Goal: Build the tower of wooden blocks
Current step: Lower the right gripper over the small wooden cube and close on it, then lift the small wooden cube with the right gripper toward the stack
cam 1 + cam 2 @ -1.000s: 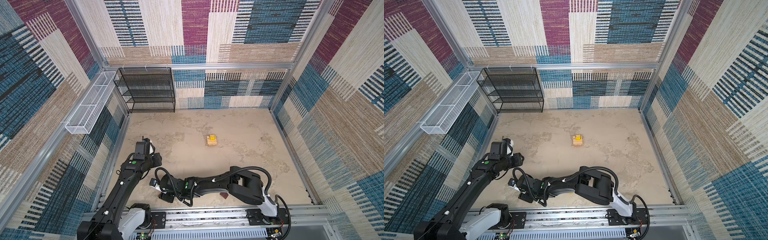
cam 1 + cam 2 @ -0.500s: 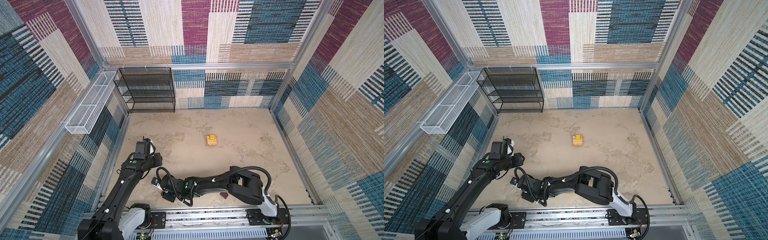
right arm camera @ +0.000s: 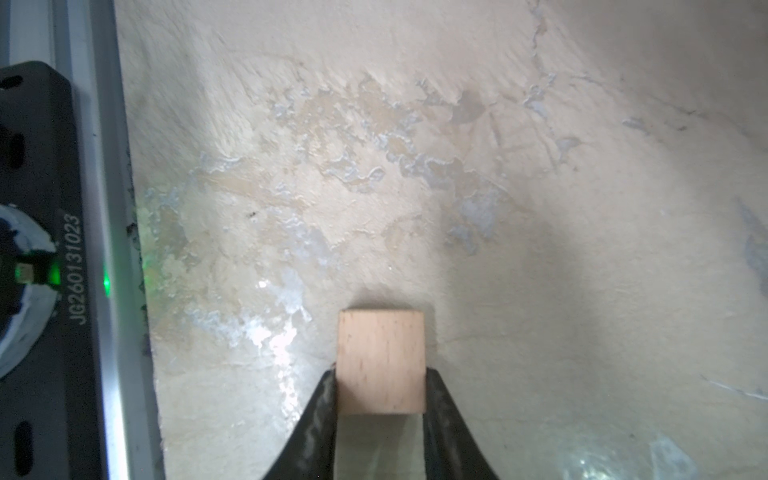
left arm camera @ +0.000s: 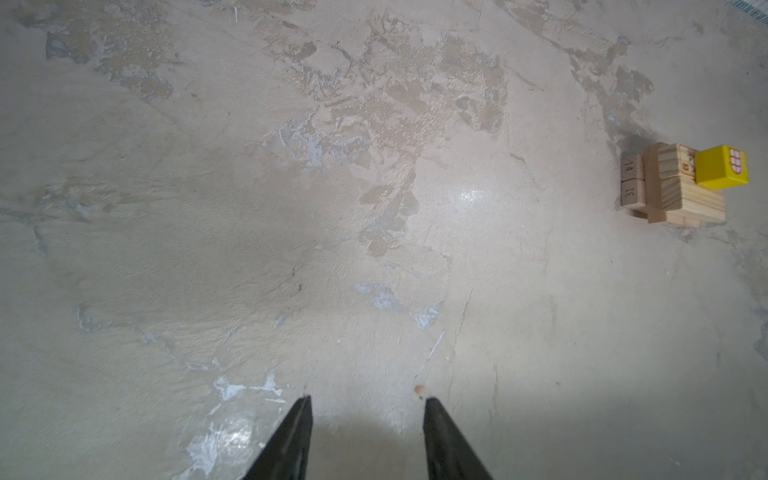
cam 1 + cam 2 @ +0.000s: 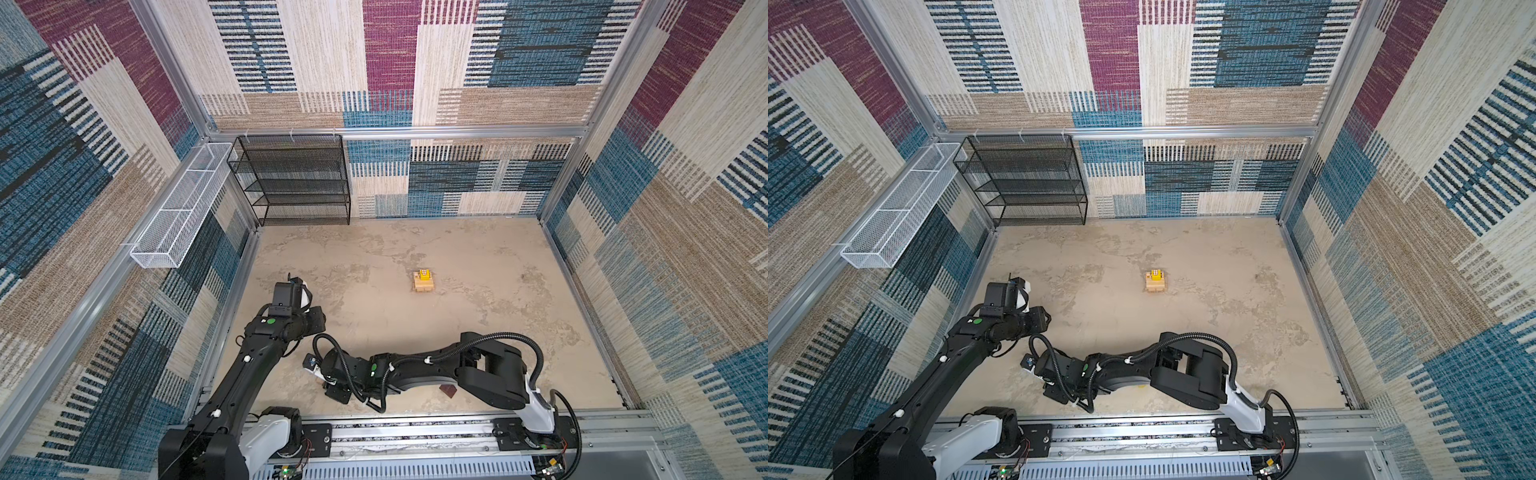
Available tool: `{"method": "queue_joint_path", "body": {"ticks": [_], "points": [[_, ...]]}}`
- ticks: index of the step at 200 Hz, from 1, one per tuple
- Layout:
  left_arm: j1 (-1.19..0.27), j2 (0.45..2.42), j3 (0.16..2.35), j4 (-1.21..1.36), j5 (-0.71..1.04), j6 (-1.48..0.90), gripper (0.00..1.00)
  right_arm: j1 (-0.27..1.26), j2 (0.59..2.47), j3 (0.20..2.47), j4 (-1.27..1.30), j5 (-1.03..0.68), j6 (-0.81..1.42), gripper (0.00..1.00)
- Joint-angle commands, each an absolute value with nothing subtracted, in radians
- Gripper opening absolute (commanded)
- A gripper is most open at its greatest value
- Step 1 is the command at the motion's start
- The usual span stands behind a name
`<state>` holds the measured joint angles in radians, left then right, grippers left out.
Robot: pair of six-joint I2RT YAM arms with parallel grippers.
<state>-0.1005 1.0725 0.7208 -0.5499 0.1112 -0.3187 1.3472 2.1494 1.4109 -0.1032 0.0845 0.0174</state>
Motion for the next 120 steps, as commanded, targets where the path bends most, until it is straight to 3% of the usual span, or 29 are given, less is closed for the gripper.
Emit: {"method": "queue_joint_path", "body": {"ticks": [1, 33, 83, 120], "points": [[-0.098, 1.078, 0.722, -0.535, 0.124, -0.328, 0.48, 1.349, 2.132, 1.409, -0.096, 0.099, 0.013, 0.22], [-0.098, 1.083, 0.724, -0.537, 0.121, -0.326, 0.48, 1.349, 2.116, 1.398, -0.092, 0.113, 0.012, 0.18], [-0.095, 1.085, 0.727, -0.543, 0.095, -0.316, 0.47, 1.348, 2.054, 1.331, -0.042, 0.154, 0.018, 0.00], [-0.094, 1.077, 0.733, -0.541, 0.083, -0.317, 0.47, 1.348, 1.993, 1.268, -0.025, 0.198, 0.021, 0.00]]}}
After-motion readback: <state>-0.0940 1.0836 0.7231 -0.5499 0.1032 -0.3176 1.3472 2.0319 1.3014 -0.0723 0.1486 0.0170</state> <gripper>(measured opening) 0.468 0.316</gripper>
